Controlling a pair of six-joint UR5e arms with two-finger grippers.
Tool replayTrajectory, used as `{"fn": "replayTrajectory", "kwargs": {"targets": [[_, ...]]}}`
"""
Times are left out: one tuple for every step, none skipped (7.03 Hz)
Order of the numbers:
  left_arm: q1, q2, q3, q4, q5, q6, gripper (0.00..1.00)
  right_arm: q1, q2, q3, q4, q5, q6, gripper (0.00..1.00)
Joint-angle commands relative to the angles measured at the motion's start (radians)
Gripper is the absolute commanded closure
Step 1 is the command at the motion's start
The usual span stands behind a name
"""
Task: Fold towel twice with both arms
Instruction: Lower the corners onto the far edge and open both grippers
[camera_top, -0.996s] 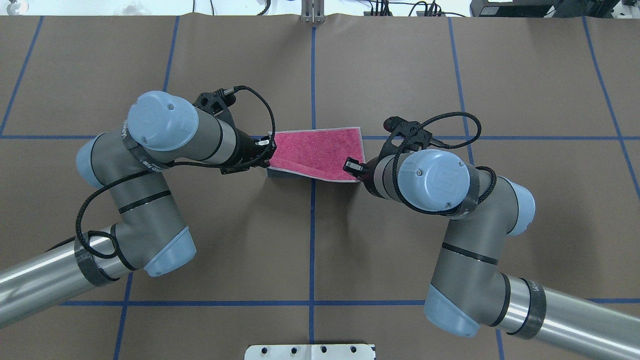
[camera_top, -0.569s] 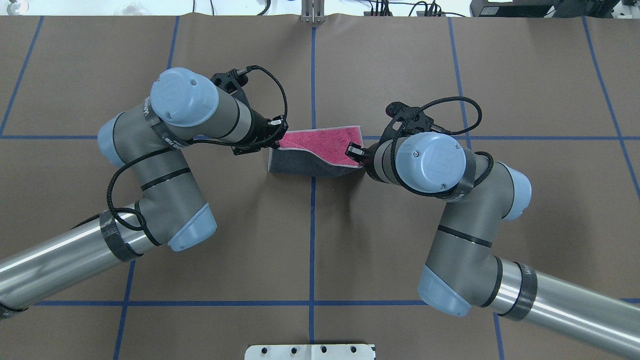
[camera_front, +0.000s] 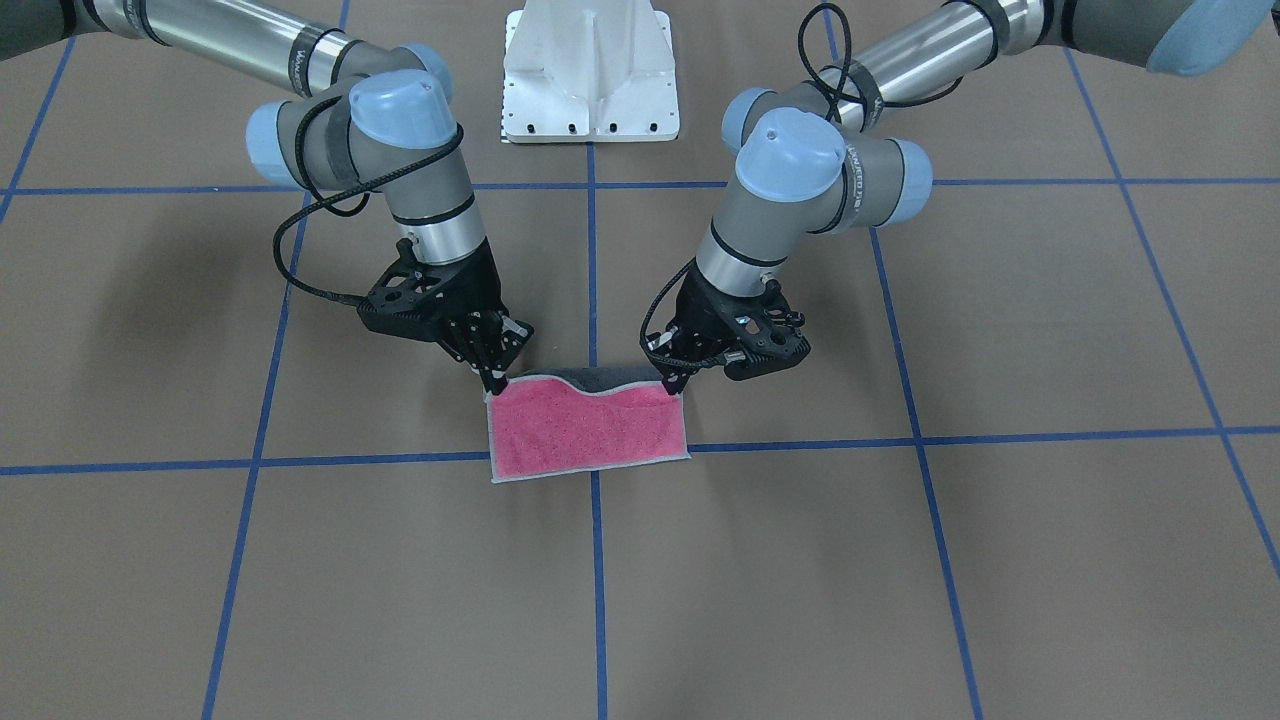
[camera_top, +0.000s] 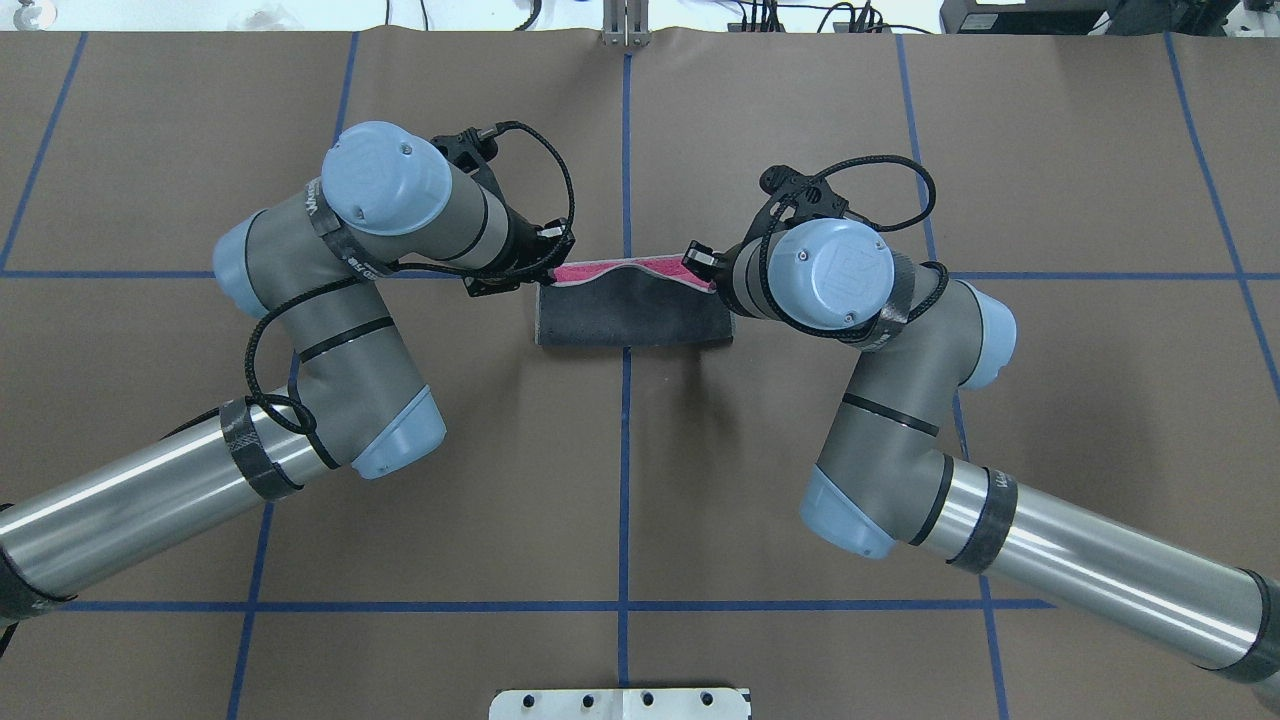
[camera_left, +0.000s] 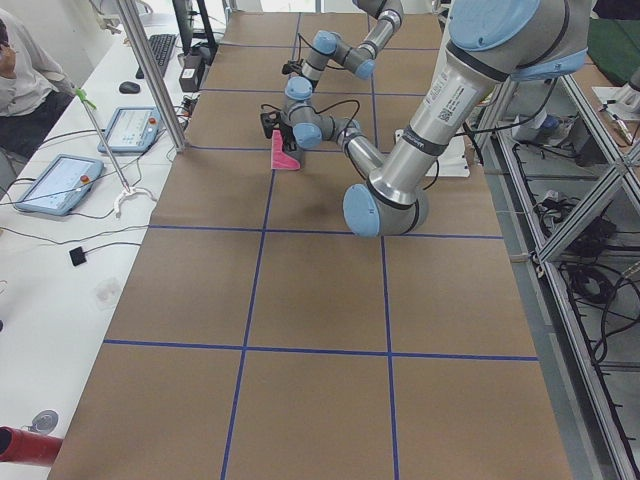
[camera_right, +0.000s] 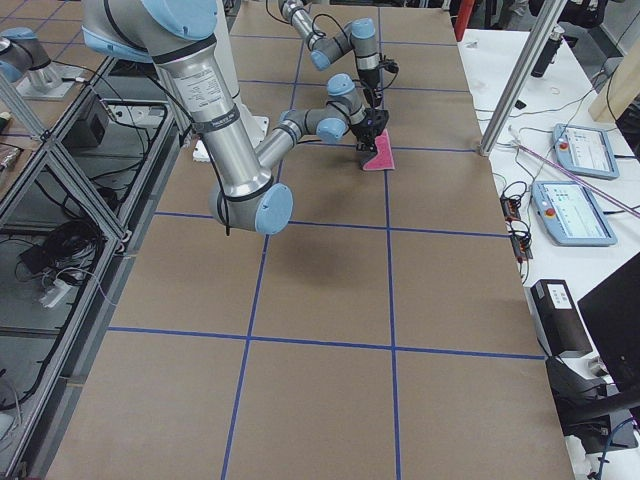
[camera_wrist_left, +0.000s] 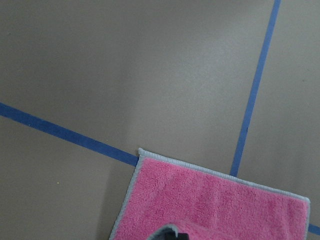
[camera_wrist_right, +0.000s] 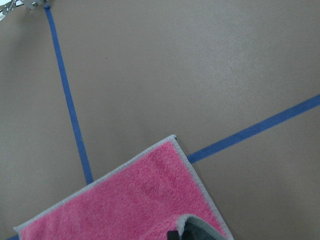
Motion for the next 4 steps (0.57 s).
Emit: {"fn": "replayTrajectory", "kwargs": {"targets": [[0.000, -0.002, 0.019, -0.002, 0.000, 0.000, 1.00, 0.013, 0.031, -0.064, 0.027, 0.001, -0.003, 1.00], [0.000, -0.009, 0.038, -0.010, 0.000, 0.000, 1.00, 0.013, 0.033, -0.064, 0.027, 0.001, -0.004, 1.00], [0.000, -0.024, 0.085, -0.058, 0.000, 0.000, 1.00, 0.013, 0.031, -0.064, 0.027, 0.001, -0.004, 1.00], [-0.005, -0.038, 0.116, -0.080, 0.000, 0.000, 1.00, 0.017, 0.033, -0.065, 0.026, 0.001, -0.004, 1.00]]}}
